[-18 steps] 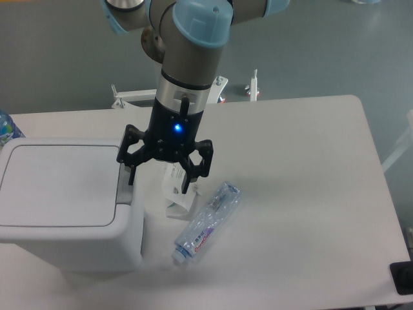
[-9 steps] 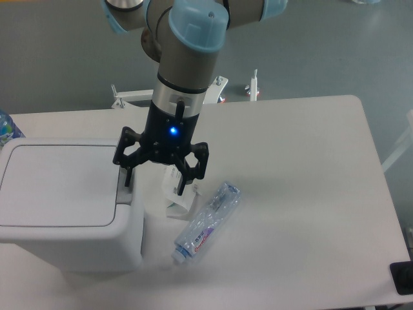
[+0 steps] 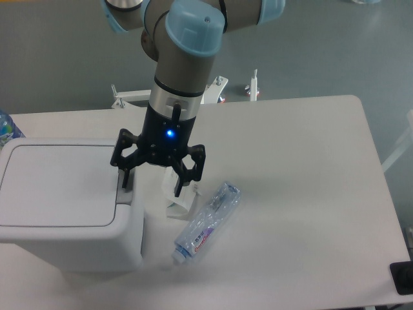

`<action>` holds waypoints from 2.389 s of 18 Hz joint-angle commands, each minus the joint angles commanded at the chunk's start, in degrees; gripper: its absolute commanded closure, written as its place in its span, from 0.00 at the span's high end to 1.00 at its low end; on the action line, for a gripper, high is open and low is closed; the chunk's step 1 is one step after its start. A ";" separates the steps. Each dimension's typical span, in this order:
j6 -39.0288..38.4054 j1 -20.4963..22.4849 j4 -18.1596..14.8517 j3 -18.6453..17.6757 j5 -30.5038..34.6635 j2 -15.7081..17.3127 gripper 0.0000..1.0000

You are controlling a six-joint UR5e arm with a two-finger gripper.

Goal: Open the trash can

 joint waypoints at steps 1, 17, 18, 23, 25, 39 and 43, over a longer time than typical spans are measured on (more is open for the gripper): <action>0.00 0.00 0.00 -0.09 0.00 0.00 1.00; 0.09 0.00 0.18 0.00 0.18 -0.26 1.00; 0.09 0.00 0.18 0.00 0.18 -0.26 1.00; 0.09 0.00 0.26 0.00 0.18 -0.26 1.00; 0.18 0.00 0.35 -0.09 0.18 -0.35 1.00; 0.18 0.00 0.35 0.09 0.26 -0.70 1.00; 0.52 0.00 0.35 2.27 0.18 -0.44 1.00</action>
